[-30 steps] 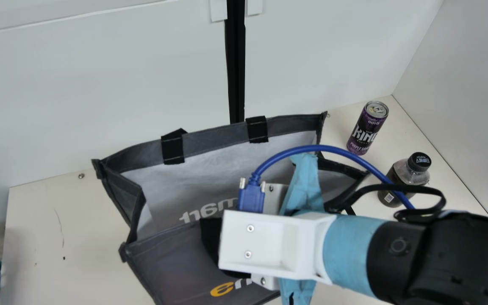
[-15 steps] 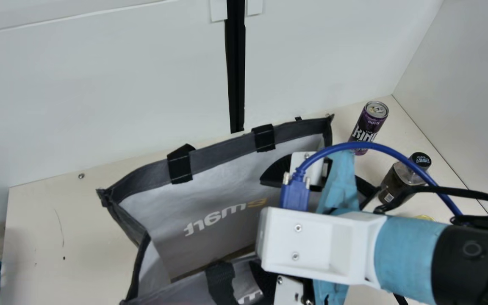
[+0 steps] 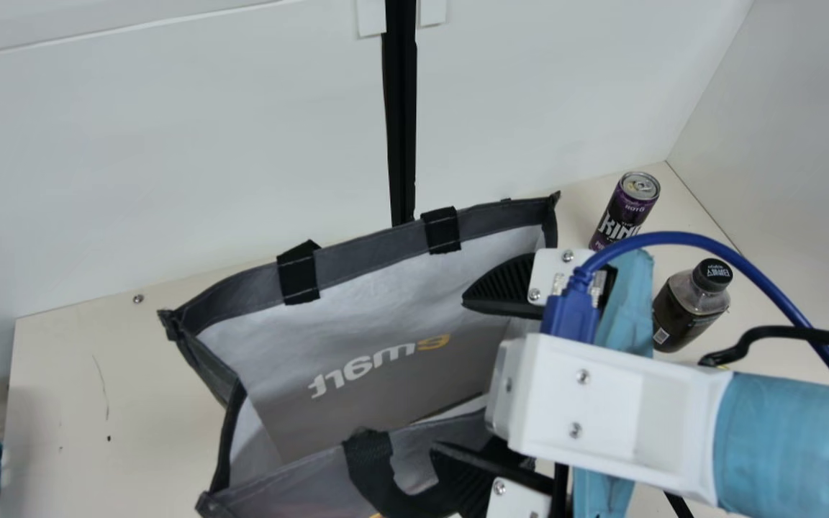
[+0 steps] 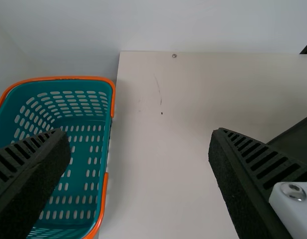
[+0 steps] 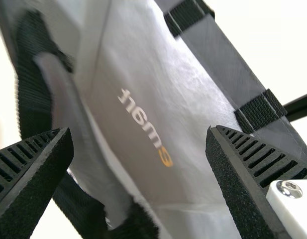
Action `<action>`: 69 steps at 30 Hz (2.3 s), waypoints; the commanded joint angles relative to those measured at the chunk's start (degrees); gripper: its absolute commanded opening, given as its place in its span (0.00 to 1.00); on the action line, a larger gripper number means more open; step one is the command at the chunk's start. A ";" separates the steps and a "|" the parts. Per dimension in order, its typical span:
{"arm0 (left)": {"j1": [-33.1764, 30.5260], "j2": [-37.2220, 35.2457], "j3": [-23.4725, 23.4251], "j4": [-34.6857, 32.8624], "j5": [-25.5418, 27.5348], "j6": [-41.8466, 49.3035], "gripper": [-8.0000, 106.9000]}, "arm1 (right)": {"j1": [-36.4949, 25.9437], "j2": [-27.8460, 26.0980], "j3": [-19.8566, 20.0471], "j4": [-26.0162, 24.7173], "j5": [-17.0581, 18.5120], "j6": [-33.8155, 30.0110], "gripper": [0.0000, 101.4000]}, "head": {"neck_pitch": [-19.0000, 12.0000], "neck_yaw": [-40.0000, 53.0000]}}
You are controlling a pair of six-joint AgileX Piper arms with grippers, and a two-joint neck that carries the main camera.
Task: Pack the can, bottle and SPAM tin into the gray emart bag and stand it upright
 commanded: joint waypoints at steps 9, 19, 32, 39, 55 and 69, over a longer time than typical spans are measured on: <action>0.00 0.00 0.00 0.00 0.00 0.00 0.85 | -0.79 -0.56 -3.61 3.30 0.00 5.04 0.94 | -1.30 -0.05; 0.00 0.00 0.00 0.00 0.00 0.00 0.85 | -4.35 0.18 -8.44 4.95 0.00 7.92 0.94 | -1.30 -0.05; 0.00 0.00 0.00 0.00 0.00 0.00 0.85 | -15.28 3.25 -15.07 6.80 0.00 8.04 0.94 | -1.30 -0.05; 0.00 0.00 0.00 0.00 0.00 0.00 0.85 | -24.76 5.60 -17.83 9.70 0.00 5.47 0.94 | -1.30 -0.05; 0.00 0.00 0.00 0.00 0.00 0.00 0.85 | -45.34 10.15 -19.28 17.06 0.00 1.66 0.94 | -1.30 -0.05; 0.00 0.00 0.00 0.00 0.00 0.00 0.85 | -53.04 11.41 -16.42 15.07 0.00 2.14 0.94 | -1.30 -0.05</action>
